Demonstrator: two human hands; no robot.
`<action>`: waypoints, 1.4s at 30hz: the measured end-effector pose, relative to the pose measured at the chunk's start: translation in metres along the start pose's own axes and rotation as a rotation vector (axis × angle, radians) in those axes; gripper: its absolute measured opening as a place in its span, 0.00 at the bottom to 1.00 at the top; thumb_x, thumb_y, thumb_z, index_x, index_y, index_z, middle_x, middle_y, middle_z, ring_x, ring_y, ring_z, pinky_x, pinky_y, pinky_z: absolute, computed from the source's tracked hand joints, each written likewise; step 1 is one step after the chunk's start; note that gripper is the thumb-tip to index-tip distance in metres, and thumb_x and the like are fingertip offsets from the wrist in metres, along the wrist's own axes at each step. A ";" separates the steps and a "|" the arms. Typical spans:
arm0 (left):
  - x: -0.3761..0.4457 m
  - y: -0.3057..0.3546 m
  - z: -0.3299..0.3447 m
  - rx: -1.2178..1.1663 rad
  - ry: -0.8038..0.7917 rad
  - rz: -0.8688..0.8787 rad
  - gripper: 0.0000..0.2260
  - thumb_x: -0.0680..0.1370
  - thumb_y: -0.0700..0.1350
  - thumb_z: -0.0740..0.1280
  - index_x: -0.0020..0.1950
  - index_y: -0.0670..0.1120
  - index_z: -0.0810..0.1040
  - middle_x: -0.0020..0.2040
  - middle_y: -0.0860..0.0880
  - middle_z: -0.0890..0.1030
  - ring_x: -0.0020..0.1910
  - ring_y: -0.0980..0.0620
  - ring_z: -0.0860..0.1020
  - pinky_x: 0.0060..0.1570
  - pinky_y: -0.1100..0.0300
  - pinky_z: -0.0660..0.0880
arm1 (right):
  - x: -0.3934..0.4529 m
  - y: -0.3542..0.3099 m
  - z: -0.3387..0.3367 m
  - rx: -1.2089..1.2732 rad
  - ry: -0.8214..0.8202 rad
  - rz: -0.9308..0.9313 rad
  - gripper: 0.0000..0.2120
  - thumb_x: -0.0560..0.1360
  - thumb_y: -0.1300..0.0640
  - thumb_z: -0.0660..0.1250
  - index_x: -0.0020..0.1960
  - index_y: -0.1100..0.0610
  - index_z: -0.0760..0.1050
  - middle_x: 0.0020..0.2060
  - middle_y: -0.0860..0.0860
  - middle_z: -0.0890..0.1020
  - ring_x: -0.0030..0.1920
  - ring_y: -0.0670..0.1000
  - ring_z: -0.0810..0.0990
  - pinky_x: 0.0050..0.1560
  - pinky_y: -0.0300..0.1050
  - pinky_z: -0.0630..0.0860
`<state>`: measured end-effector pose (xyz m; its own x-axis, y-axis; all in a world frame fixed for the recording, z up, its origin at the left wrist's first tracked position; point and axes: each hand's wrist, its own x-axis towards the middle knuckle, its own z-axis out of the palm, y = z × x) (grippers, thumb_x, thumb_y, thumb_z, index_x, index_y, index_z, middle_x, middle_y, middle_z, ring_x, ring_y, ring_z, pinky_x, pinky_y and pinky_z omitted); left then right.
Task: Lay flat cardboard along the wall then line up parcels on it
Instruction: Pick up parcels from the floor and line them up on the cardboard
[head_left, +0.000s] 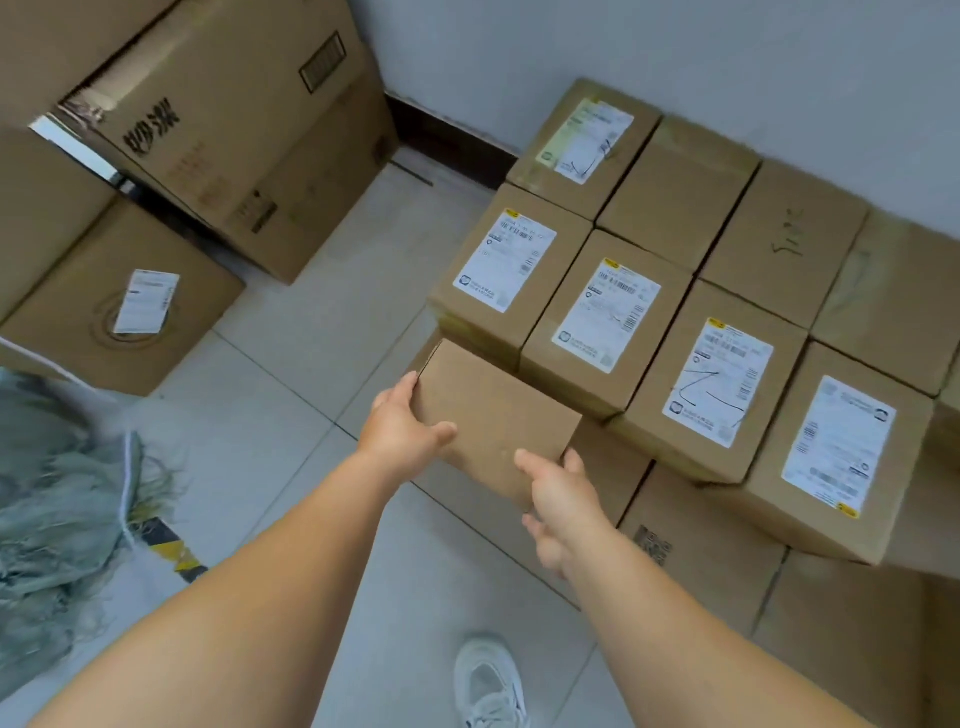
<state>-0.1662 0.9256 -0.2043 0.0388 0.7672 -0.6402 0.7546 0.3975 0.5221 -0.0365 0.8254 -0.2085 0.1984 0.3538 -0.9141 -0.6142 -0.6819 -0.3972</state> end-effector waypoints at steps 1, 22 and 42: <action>0.009 -0.001 -0.004 0.005 -0.010 0.003 0.37 0.74 0.46 0.72 0.77 0.52 0.55 0.71 0.50 0.63 0.63 0.48 0.69 0.58 0.56 0.69 | 0.007 -0.003 0.007 -0.012 0.003 0.004 0.35 0.77 0.55 0.67 0.77 0.47 0.53 0.71 0.47 0.68 0.69 0.54 0.68 0.69 0.55 0.61; -0.010 0.033 0.048 0.032 0.112 0.103 0.39 0.74 0.50 0.71 0.78 0.55 0.51 0.78 0.57 0.45 0.77 0.53 0.42 0.75 0.46 0.50 | 0.016 -0.026 0.006 -0.132 0.182 -0.152 0.33 0.77 0.48 0.65 0.77 0.49 0.54 0.75 0.46 0.61 0.72 0.51 0.64 0.65 0.49 0.63; -0.256 0.134 0.395 -0.118 -0.638 -0.012 0.28 0.79 0.50 0.65 0.76 0.53 0.59 0.75 0.50 0.64 0.72 0.52 0.64 0.67 0.59 0.63 | -0.062 0.009 -0.429 -0.362 0.857 -0.095 0.33 0.75 0.53 0.67 0.76 0.48 0.57 0.74 0.51 0.60 0.72 0.57 0.61 0.71 0.53 0.60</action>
<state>0.1835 0.5835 -0.1928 0.4394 0.3271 -0.8366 0.6817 0.4851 0.5477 0.2729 0.5229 -0.1907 0.8195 -0.0762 -0.5680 -0.3198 -0.8832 -0.3429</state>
